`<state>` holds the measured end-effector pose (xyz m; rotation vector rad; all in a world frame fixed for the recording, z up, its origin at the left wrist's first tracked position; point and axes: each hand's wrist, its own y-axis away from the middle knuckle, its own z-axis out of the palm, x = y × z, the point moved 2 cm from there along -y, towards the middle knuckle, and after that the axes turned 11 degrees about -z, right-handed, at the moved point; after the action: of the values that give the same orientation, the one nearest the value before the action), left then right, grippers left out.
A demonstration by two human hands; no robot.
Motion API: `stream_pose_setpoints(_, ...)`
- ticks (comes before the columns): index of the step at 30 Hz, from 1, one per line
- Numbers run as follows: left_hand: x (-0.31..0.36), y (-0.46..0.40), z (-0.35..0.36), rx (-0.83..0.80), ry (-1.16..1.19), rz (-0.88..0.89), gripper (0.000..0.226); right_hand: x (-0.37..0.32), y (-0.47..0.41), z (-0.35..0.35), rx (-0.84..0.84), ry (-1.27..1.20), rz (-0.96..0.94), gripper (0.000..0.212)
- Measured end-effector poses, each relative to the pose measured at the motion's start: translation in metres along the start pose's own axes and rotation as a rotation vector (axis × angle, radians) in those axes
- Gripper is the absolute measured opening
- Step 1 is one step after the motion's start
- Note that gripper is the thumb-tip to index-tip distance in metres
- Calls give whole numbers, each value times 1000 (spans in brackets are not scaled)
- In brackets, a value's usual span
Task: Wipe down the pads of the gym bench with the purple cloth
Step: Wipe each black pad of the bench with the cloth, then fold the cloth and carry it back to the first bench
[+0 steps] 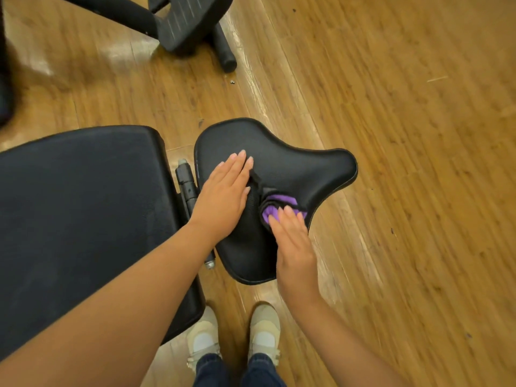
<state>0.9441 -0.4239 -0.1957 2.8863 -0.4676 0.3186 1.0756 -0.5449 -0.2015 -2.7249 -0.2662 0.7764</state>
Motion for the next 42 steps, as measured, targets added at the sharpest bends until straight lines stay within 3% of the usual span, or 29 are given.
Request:
stream_pose_setpoints(3, 4, -1, -16, -101, 158, -62, 55, -20, 18, -3, -45, -57, 72, 39)
stream_pose_setpoints(6, 8, 11, -42, -193, 509, -299, 57, -46, 35, -8, -169, -124, 191, 45)
stream_pose_setpoints(10, 9, 53, -75, -228, 962, -648, 55, -79, 18, -36, -284, -548, 620, 34)
stream_pose_setpoints(14, 14, 96, -124, -198, 1196, -820, 44, -109, -32, -99, -255, -654, 629, 28)
stream_pose_setpoints(19, 36, 145, -236, -112, 1445, -728, 23, -166, -96, -205, -204, -702, 405, 18)
stream_pose_setpoints(25, 56, 234, -364, -110, 1741, -440, 42, -257, -135, -307, -258, -822, 246, 15)
stream_pose_setpoints(28, 54, 279, -404, -31, 1704, -473, 50, -305, -137, -336, -305, -870, 204, 17)
stream_pose_setpoints(33, 27, 357, -438, 185, 1470, -600, 20, -377, -123, -343, -391, -712, 51, 16)
stream_pose_setpoints(38, -32, 446, -433, 413, 1360, -791, 3, -452, -91, -293, -487, -540, -114, 12)
stream_pose_setpoints(42, -102, 532, -419, 455, 1280, -989, 19, -535, -45, -234, -632, -581, -22, 14)
